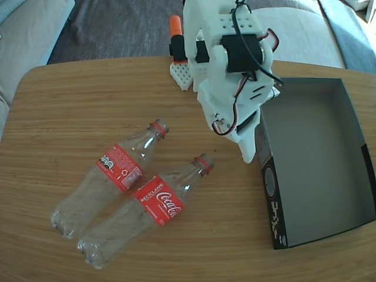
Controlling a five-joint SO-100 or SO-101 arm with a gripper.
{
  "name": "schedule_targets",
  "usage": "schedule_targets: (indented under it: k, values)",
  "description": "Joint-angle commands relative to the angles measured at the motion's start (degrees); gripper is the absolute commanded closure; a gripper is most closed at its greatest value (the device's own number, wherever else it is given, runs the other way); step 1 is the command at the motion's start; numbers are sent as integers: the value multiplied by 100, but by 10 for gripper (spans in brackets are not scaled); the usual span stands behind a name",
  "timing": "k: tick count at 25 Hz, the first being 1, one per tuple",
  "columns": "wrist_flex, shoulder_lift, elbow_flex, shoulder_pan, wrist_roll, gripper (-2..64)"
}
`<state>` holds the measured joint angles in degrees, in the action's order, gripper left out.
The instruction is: Grasp the bottles and put them in the box.
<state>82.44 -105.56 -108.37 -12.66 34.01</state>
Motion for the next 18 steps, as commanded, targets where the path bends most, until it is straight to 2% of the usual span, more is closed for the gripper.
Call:
schedule_targets:
  k: [1, 7, 13, 18]
  values:
    - [-79, -53, -123, 0, -325, 178]
    - [-290, -26, -378, -26, -809, 178]
    - [-483, 9, -431, 35, -747, 178]
    - [-510, 606, -185, 352, -712, 178]
